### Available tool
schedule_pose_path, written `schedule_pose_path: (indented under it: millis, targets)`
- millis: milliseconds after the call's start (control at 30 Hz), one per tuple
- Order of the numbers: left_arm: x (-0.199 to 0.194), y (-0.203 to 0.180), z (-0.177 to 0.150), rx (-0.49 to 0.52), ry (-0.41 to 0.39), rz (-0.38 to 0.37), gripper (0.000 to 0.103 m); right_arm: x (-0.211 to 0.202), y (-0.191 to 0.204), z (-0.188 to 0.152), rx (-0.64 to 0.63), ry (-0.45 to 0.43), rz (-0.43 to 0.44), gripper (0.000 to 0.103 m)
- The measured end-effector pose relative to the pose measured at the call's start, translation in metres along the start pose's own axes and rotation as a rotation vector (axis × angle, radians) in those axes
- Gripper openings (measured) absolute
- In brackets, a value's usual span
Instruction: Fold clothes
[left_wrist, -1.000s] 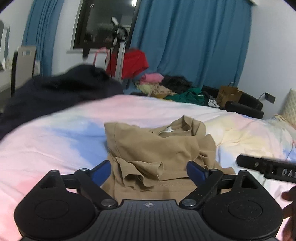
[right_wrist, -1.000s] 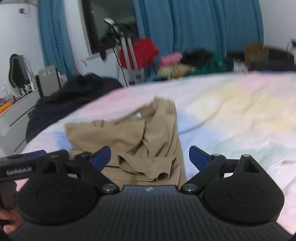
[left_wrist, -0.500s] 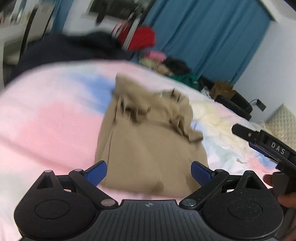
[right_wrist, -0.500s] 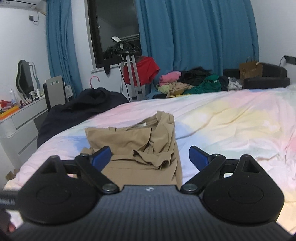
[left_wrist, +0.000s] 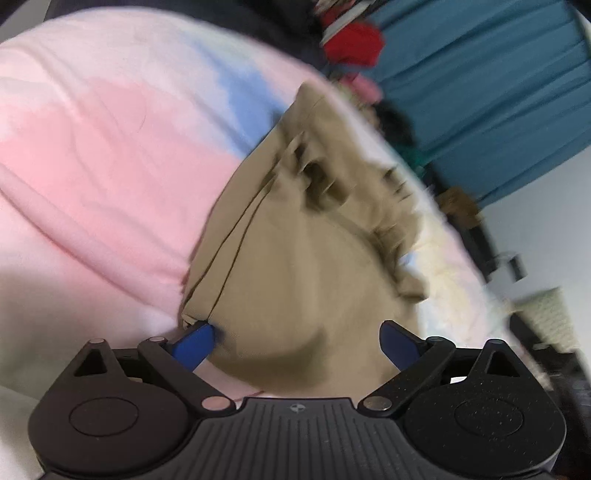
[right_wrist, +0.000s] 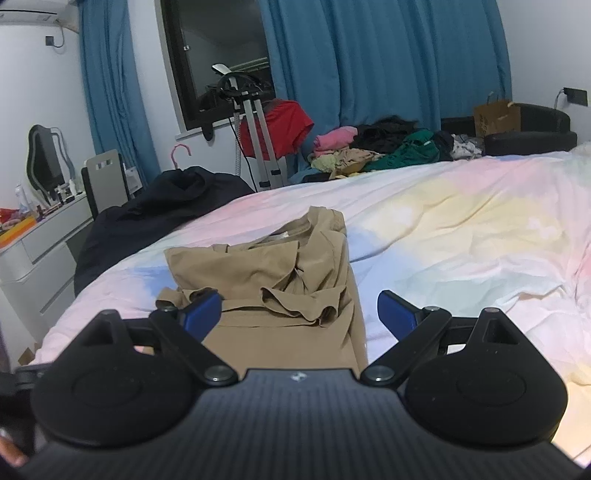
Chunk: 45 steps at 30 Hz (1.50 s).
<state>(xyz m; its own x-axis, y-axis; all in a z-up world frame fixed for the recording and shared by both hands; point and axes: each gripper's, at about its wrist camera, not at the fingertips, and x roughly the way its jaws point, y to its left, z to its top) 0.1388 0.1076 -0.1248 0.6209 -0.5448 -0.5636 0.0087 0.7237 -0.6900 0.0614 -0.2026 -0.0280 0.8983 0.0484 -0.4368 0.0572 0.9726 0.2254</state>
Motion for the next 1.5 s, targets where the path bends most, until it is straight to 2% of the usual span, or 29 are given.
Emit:
schedule_pose_path:
  millis: [100, 133, 200, 333, 433, 567, 667, 767, 867, 900, 967, 1000, 1067, 1100, 1200, 1267, 1367, 1400, 1467, 1500]
  targets:
    - [-0.018, 0.001, -0.002, -0.030, -0.087, -0.119, 0.094, 0.003, -0.002, -0.001, 0.018, 0.013, -0.001, 0.093]
    - [-0.020, 0.002, -0.003, -0.040, -0.090, -0.128, 0.094, 0.003, -0.003, -0.001, 0.021, 0.017, -0.001, 0.093]
    - [-0.015, 0.007, -0.005, -0.066, -0.050, -0.094, 0.094, 0.005, -0.005, -0.002, 0.026, 0.024, -0.005, 0.093]
    - [0.004, 0.025, -0.011, -0.159, 0.088, 0.040, 0.091, 0.006, -0.008, -0.002, 0.051, 0.037, -0.010, 0.093]
    - [0.005, 0.029, -0.014, -0.175, 0.096, 0.041, 0.092, 0.007, -0.011, -0.003, 0.067, 0.044, -0.015, 0.093]
    - [0.023, 0.019, -0.013, -0.100, 0.100, 0.064, 0.099, 0.011, -0.011, -0.005, 0.073, 0.060, -0.016, 0.093]
    - [0.038, 0.005, -0.006, -0.018, 0.095, 0.058, 0.099, 0.014, -0.009, -0.007, 0.070, 0.068, -0.016, 0.093]
    - [0.034, -0.007, -0.005, 0.040, 0.048, 0.011, 0.096, 0.013, -0.008, -0.008, 0.060, 0.068, -0.024, 0.093]
    - [0.013, -0.007, -0.006, 0.006, -0.050, -0.127, 0.094, 0.013, -0.010, -0.008, 0.075, 0.067, -0.032, 0.093]
    - [0.011, -0.003, -0.007, -0.024, -0.065, -0.144, 0.094, 0.013, -0.012, -0.008, 0.085, 0.067, -0.033, 0.093]
    - [0.011, 0.004, -0.010, -0.081, -0.069, -0.142, 0.092, 0.014, -0.014, -0.008, 0.107, 0.072, -0.032, 0.093]
    - [0.016, 0.008, -0.012, -0.100, -0.043, -0.113, 0.089, 0.015, -0.015, -0.008, 0.117, 0.076, -0.031, 0.093]
    - [0.031, 0.016, -0.014, -0.123, 0.043, -0.021, 0.075, 0.016, -0.016, -0.009, 0.137, 0.090, -0.022, 0.093]
    - [0.035, 0.018, -0.016, -0.122, 0.062, 0.003, 0.073, 0.017, -0.016, -0.010, 0.148, 0.097, -0.016, 0.093]
    - [0.033, 0.012, -0.017, -0.094, 0.046, -0.020, 0.075, 0.017, -0.020, -0.011, 0.210, 0.128, 0.020, 0.093]
    - [0.029, 0.010, -0.016, -0.101, 0.013, -0.079, 0.066, 0.016, -0.025, -0.013, 0.281, 0.155, 0.057, 0.093]
    - [0.017, 0.009, -0.011, -0.115, -0.079, -0.192, 0.060, 0.016, -0.036, -0.022, 0.452, 0.222, 0.136, 0.093]
    - [0.016, 0.010, -0.010, -0.126, -0.094, -0.209, 0.060, 0.018, -0.039, -0.028, 0.522, 0.253, 0.178, 0.093]
    - [0.021, 0.015, -0.011, -0.159, -0.082, -0.197, 0.059, 0.024, -0.044, -0.042, 0.669, 0.320, 0.282, 0.093]
    - [0.028, 0.018, -0.012, -0.174, -0.041, -0.162, 0.059, 0.027, -0.043, -0.051, 0.733, 0.359, 0.323, 0.093]
